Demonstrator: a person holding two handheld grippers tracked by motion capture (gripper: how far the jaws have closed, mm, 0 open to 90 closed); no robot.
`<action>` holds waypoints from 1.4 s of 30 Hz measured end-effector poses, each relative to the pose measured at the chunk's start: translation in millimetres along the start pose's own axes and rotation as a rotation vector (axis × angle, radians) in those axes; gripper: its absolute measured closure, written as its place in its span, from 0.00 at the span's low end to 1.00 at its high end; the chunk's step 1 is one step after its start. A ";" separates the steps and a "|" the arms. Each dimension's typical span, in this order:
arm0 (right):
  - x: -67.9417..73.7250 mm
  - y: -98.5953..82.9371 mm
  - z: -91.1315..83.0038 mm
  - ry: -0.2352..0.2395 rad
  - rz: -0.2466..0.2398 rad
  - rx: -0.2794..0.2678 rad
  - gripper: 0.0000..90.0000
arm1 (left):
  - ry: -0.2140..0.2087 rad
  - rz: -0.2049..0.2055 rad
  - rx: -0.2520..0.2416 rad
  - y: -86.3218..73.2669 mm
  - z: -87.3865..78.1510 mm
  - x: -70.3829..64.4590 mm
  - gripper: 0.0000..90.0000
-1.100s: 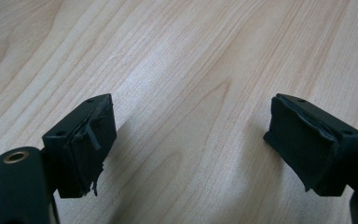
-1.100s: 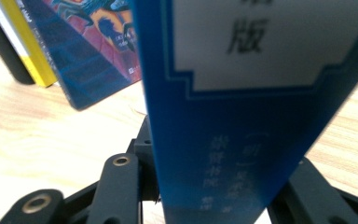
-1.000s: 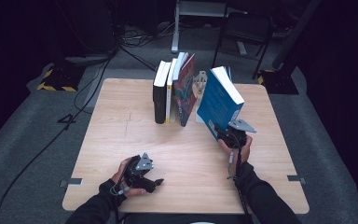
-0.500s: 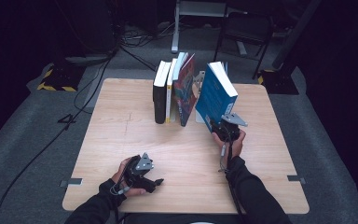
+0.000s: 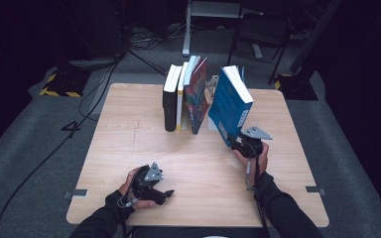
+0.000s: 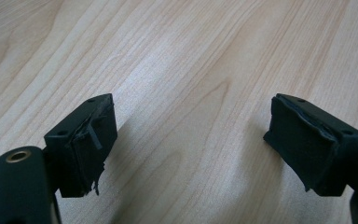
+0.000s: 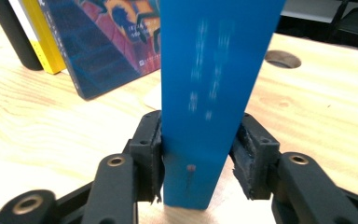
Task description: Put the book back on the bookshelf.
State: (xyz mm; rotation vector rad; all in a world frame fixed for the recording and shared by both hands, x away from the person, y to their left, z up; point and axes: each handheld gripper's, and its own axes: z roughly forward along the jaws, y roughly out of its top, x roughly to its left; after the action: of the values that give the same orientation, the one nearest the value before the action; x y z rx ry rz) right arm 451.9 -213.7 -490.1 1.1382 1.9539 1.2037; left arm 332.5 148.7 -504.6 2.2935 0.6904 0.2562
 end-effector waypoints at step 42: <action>12.0 30.6 27.7 -0.127 0.090 -0.048 0.62 | -0.003 0.001 0.000 0.5 0.5 0.4 0.17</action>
State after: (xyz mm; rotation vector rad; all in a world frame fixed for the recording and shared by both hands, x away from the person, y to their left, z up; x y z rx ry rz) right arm 479.6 -184.6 -474.9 1.2578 1.7869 1.1873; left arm 333.2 148.3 -504.6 2.2935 0.6878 0.2528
